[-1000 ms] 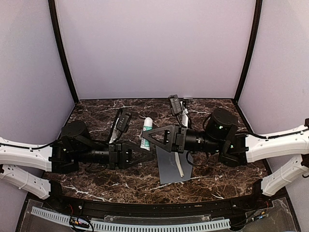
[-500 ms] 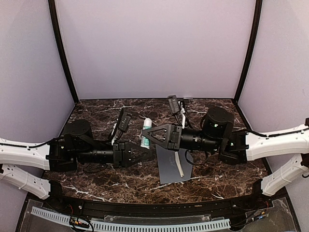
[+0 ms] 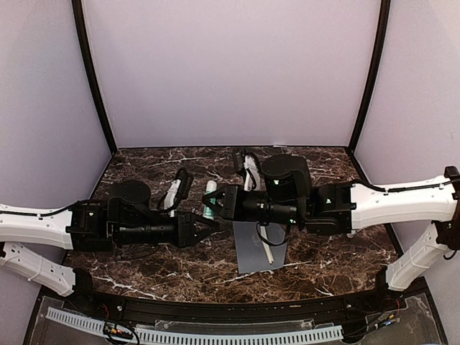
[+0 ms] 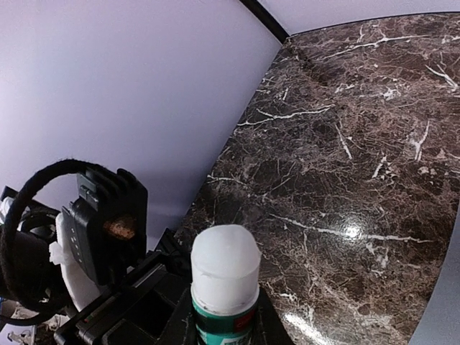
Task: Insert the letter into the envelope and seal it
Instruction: Unscrew the solid glue.
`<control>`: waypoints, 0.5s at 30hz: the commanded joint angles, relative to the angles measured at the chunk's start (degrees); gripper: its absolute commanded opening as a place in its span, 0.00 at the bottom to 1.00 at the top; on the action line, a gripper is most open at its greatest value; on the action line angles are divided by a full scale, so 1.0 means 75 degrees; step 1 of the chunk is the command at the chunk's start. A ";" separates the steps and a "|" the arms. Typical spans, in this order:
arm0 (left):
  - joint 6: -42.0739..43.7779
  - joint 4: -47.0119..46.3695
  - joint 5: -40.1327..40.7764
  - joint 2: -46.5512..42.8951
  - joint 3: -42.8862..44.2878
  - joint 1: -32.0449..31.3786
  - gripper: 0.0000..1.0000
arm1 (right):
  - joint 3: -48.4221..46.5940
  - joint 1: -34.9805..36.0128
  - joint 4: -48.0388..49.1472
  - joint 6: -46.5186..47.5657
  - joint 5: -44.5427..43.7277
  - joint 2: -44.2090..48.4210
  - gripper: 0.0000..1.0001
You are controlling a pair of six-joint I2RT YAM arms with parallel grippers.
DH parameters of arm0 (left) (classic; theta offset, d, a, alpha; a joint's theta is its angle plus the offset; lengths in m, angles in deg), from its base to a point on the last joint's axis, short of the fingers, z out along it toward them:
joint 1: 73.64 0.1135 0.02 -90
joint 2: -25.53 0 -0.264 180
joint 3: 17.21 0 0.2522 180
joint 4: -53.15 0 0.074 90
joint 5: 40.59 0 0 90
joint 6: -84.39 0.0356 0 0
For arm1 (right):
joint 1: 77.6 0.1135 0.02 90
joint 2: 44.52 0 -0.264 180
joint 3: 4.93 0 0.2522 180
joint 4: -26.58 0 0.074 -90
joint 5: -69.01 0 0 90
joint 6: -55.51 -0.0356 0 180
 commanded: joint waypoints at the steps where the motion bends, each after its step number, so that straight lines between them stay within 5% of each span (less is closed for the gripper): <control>1: -0.0055 0.0451 0.0584 0.0002 0.0186 0.0041 0.00 | -0.0401 0.0167 -0.0975 -0.0473 -0.0607 -0.0169 0.00; 8: 0.0009 0.0229 0.0205 0.0129 0.0249 0.0041 0.06 | -0.0340 0.0212 -0.0946 -0.0535 -0.0620 -0.0161 0.00; 13: -0.0047 -0.1015 -0.0360 -0.0337 -0.0228 0.0041 0.54 | 0.0345 0.0205 0.0372 -0.0256 0.0140 0.0340 0.02; 15: -0.0070 -0.1512 -0.0725 -0.0519 -0.0447 0.0066 0.65 | 0.0550 0.0193 0.0723 -0.0237 0.0407 0.0519 0.03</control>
